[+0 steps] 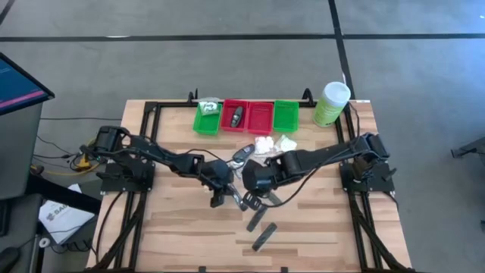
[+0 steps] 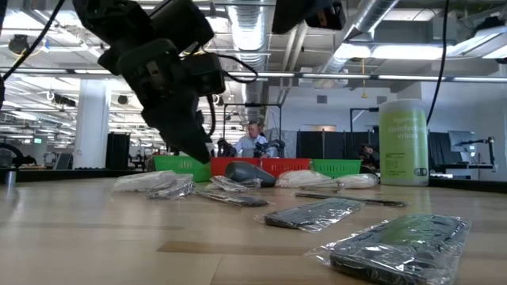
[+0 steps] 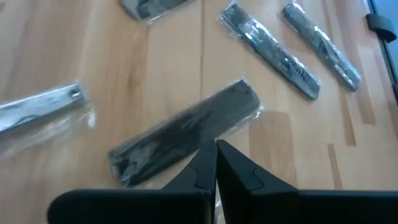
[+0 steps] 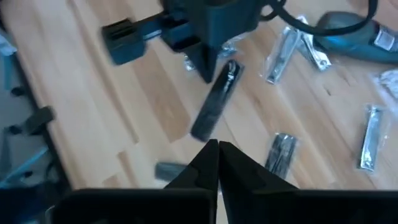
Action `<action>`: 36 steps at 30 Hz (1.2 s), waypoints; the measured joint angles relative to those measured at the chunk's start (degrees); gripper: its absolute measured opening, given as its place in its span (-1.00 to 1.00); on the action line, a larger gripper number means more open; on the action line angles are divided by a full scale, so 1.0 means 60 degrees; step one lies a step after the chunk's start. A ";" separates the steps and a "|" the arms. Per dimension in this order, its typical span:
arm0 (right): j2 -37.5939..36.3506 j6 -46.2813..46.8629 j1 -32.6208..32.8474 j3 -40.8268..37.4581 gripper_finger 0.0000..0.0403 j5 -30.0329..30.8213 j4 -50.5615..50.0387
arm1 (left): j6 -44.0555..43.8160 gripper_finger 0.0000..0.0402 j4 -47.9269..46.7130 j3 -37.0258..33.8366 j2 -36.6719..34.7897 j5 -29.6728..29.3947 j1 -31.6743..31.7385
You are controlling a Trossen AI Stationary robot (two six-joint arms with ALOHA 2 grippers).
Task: Pick & Place Travel size toiletries
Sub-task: Put the comb into the right red basket
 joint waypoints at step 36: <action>-0.2126 0.3160 0.0576 -0.7180 -1.00 0.1397 0.9451 | -0.1553 -0.99 0.1331 0.0942 0.1361 0.0042 0.0481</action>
